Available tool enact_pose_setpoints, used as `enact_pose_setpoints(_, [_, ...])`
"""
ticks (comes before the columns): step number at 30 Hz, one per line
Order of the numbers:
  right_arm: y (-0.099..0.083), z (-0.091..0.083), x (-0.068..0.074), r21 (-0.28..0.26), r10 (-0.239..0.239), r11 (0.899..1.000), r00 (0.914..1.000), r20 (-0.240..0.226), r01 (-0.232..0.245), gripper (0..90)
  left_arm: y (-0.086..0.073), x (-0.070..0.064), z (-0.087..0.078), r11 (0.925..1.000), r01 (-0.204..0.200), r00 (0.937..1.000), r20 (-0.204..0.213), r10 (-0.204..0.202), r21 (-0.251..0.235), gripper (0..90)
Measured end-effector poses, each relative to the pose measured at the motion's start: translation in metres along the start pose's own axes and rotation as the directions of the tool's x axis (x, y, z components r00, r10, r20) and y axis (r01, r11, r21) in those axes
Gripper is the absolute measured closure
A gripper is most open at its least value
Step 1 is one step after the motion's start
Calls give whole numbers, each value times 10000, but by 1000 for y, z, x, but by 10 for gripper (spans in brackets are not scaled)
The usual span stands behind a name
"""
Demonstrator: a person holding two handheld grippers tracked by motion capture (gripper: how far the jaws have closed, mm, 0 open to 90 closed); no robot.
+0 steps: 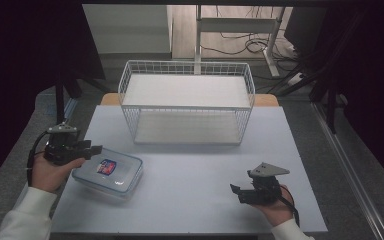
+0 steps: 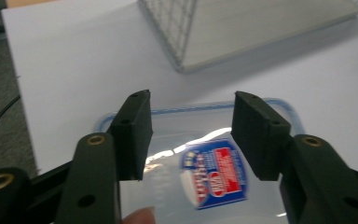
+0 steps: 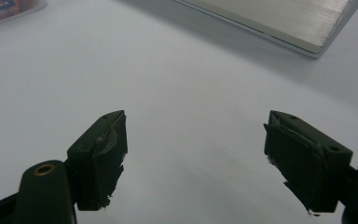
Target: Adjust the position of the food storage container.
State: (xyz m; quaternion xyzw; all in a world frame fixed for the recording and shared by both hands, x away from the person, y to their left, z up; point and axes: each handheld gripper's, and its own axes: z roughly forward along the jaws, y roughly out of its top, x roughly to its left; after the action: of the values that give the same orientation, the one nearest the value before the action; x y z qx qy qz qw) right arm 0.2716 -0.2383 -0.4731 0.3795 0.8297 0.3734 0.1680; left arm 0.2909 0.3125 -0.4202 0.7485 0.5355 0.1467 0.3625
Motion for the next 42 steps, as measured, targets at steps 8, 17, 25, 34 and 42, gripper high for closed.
enact_pose_setpoints(8, [-2,2,-3,197,37,9998,9999,115,-39,214,0,36,17,9936,80,9973,-733,2,1123,731])
enact_pose_setpoints(17, [-3,4,-2,276,23,9996,9998,183,-28,212,-11,65,22,9817,597,9920,-1199,-382,1811,891])
enact_pose_setpoints(25, [-3,6,1,355,-51,9994,9998,182,44,212,-29,77,32,9607,786,9892,-1403,-420,2663,898])
enact_pose_setpoints(34, [-4,7,1,416,-48,9991,9998,189,41,212,-42,75,36,9467,685,9933,-1100,-353,3148,898])
enact_pose_setpoints(42, [-2,8,4,432,-93,9990,9997,220,84,212,-47,73,32,9480,804,9927,-1110,-481,3080,900])
